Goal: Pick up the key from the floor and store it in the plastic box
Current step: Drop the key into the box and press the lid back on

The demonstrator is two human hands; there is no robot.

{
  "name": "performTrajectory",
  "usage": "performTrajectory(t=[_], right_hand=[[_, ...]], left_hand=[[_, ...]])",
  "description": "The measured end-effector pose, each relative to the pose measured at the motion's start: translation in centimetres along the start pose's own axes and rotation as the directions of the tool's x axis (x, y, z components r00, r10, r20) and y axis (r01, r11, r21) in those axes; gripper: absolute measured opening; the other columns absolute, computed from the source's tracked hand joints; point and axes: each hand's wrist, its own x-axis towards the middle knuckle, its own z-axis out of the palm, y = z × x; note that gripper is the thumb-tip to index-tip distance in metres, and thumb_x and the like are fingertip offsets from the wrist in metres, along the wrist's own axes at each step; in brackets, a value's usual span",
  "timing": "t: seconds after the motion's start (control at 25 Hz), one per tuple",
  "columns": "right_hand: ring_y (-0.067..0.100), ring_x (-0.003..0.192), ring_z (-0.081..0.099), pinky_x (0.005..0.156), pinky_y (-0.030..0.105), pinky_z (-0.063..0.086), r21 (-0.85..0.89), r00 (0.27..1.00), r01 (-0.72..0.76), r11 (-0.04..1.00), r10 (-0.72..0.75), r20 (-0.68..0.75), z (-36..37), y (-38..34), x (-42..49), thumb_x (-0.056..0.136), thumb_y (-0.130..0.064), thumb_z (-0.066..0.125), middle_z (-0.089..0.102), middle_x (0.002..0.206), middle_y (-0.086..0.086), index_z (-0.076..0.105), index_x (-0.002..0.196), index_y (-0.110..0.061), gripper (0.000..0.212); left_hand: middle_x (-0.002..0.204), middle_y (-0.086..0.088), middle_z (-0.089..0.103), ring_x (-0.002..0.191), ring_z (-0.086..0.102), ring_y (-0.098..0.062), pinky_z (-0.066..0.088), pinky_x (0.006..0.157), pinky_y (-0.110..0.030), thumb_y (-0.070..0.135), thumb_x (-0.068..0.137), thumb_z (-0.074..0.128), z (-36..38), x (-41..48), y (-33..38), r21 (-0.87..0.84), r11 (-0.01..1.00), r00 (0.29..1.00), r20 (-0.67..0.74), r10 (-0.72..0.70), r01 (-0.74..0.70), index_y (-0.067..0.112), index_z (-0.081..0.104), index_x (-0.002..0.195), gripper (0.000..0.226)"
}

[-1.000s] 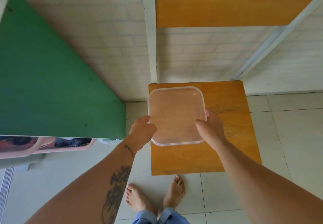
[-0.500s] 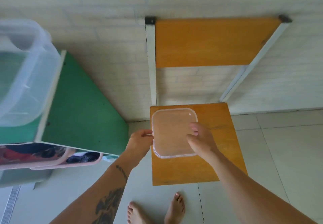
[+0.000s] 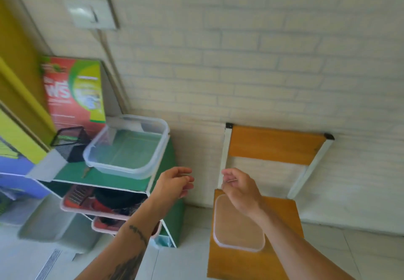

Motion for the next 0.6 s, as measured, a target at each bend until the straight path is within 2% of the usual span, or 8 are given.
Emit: performTrajectory(t=[0.2, 0.36, 0.6], right_hand=[[0.012, 0.094, 0.064, 0.083, 0.02, 0.05, -0.016, 0.99, 0.135, 0.991, -0.134, 0.054, 4.1, -6.8, 1.9, 0.088, -0.011, 0.066, 0.066, 0.106, -0.003, 0.065, 0.12, -0.02, 0.034], [0.007, 0.092, 0.063, 0.084, 0.023, 0.05, -0.039, 0.974, 0.212, 0.976, -0.208, 0.093, 9.1, -11.8, 3.2, 0.087, -0.01, 0.066, 0.066, 0.103, -0.005, 0.065, 0.117, -0.021, 0.032], [0.01, 0.093, 0.063, 0.087, 0.029, 0.053, -0.087, 0.962, 0.246, 0.965, -0.232, 0.144, 18.0, -17.2, 5.2, 0.088, -0.011, 0.064, 0.064, 0.111, 0.001, 0.063, 0.124, -0.019, 0.036]], left_hand=[[0.094, -0.011, 0.072, 0.075, 0.064, -0.02, 0.05, 0.069, -0.029, -0.002, 0.091, 0.053, -7.1, -1.5, 1.9, -0.054, 0.995, 0.989, -0.129, 0.078, -0.086, 0.008, 0.066, 0.104, 0.021], [0.094, -0.008, 0.074, 0.079, 0.067, -0.02, 0.052, 0.077, -0.034, 0.001, 0.091, 0.052, -14.3, -1.1, 2.1, -0.076, 0.991, 0.974, -0.206, 0.092, -0.109, 0.013, 0.067, 0.103, 0.022], [0.09, -0.007, 0.074, 0.076, 0.068, -0.019, 0.052, 0.067, -0.03, 0.004, 0.086, 0.055, -24.4, 2.4, 0.5, 0.017, 0.992, 0.926, -0.357, 0.125, -0.128, 0.016, 0.068, 0.099, 0.022]])
